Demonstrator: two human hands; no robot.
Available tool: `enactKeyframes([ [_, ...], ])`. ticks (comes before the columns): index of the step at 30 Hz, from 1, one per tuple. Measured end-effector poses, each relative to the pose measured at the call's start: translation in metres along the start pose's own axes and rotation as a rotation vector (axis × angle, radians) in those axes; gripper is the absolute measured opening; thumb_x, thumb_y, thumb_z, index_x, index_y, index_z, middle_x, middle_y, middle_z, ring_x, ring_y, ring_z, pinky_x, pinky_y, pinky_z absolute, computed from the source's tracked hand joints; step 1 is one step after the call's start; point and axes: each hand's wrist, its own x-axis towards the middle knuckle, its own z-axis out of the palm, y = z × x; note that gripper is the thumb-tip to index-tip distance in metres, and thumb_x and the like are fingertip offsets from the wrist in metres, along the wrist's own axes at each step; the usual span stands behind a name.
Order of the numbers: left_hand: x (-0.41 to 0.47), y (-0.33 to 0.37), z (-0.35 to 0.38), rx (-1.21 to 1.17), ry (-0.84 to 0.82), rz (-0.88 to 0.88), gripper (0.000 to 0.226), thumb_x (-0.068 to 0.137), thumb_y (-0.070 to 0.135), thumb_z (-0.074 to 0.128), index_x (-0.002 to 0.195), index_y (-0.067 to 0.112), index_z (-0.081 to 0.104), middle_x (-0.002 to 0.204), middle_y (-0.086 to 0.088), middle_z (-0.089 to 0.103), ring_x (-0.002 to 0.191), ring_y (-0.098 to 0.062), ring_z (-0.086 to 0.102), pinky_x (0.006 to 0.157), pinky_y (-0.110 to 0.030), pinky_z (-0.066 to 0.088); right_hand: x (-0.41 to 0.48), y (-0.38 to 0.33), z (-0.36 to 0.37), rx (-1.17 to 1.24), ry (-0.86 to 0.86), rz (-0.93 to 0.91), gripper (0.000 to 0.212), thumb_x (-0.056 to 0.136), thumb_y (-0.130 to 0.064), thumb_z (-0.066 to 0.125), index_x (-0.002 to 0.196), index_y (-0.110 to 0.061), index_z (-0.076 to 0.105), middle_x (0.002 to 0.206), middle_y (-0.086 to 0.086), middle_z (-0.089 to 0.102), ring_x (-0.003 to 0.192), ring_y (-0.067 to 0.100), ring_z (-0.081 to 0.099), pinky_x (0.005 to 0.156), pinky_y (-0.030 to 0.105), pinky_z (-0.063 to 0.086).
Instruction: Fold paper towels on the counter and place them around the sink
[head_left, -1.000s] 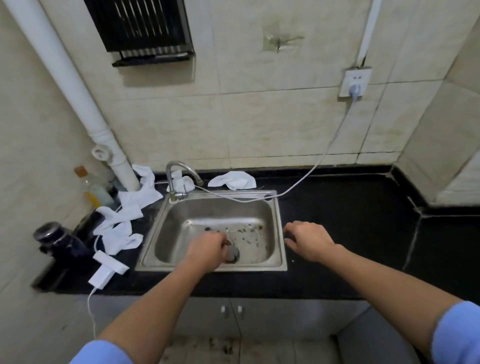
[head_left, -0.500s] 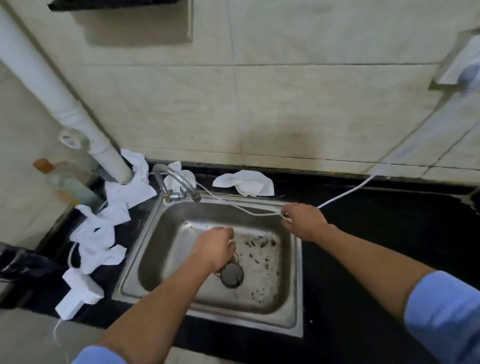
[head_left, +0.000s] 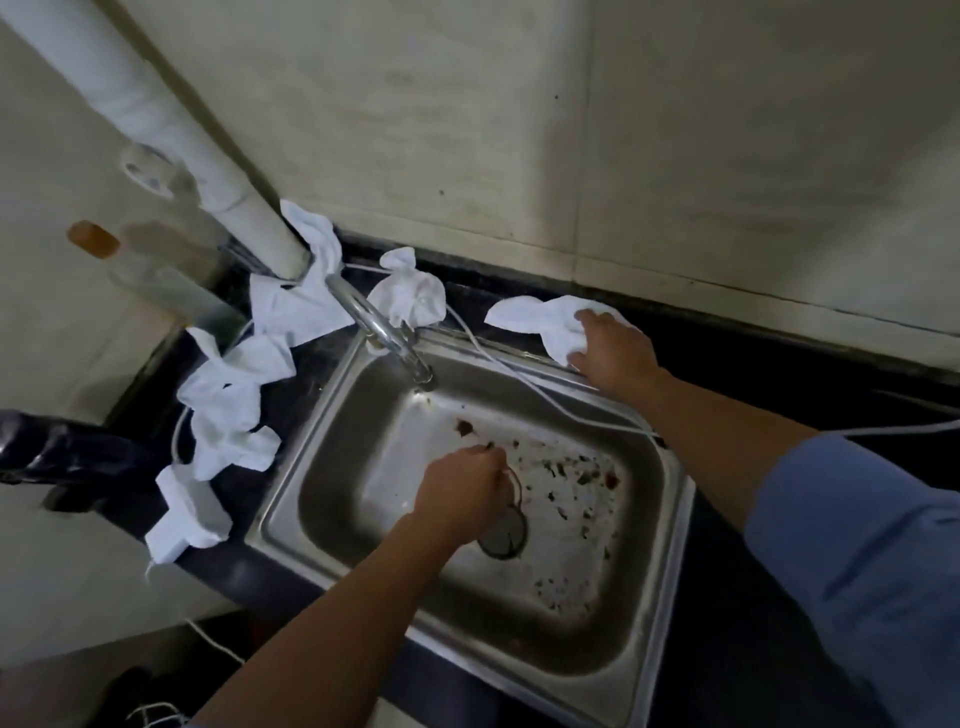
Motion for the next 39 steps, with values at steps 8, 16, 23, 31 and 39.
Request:
enactKeyframes([
  [8, -0.005, -0.009, 0.006, -0.008, -0.033, 0.014, 0.019, 0.095, 0.029, 0.046, 0.103, 0.016, 0.058, 0.094, -0.002, 0.06, 0.079, -0.016, 0.051, 0.064, -0.027, 0.034, -0.012, 0.006, 0.0, 0.207, -0.062, 0.201, 0.038, 0.097, -0.023, 0.042, 0.133, -0.015, 0.051, 0.13, 0.013, 0.055, 0.116, 0.033, 0.053, 0.087, 0.034, 0.042],
  [16, -0.006, 0.001, -0.02, -0.013, 0.01, 0.101, 0.023, 0.092, 0.029, 0.048, 0.105, 0.015, 0.062, 0.104, -0.006, 0.065, 0.094, -0.025, 0.061, 0.078, -0.035, 0.051, -0.085, 0.032, -0.069, 0.407, 0.322, 0.158, 0.026, 0.095, -0.008, 0.041, 0.107, -0.004, 0.064, 0.098, 0.019, 0.067, 0.086, 0.033, 0.06, 0.063, 0.03, 0.034],
  [23, -0.012, 0.039, -0.034, 0.022, -0.032, 0.318, 0.026, 0.094, 0.031, 0.047, 0.113, 0.016, 0.059, 0.113, -0.007, 0.063, 0.102, -0.026, 0.058, 0.08, -0.035, 0.046, -0.211, 0.048, -0.115, 0.352, 0.512, 0.372, 0.024, 0.087, -0.006, 0.043, 0.1, -0.01, 0.063, 0.092, 0.016, 0.067, 0.085, 0.036, 0.059, 0.067, 0.037, 0.044],
  [31, -0.037, 0.111, -0.008, 0.059, -0.079, 0.539, 0.019, 0.092, 0.027, 0.046, 0.099, 0.016, 0.06, 0.096, -0.005, 0.067, 0.086, -0.025, 0.061, 0.069, -0.035, 0.046, -0.368, 0.077, -0.084, 0.318, 0.564, 0.573, 0.014, 0.091, -0.015, 0.046, 0.084, -0.022, 0.056, 0.078, -0.005, 0.059, 0.069, 0.018, 0.056, 0.059, 0.036, 0.045],
  [39, -0.058, 0.178, 0.055, 0.106, -0.197, 0.649, 0.016, 0.089, 0.028, 0.047, 0.093, 0.018, 0.06, 0.094, -0.004, 0.066, 0.088, -0.024, 0.061, 0.073, -0.034, 0.049, -0.469, 0.102, 0.035, 0.226, 0.155, 0.76, 0.016, 0.091, -0.021, 0.046, 0.1, -0.023, 0.059, 0.105, 0.001, 0.061, 0.09, 0.026, 0.062, 0.073, 0.037, 0.049],
])
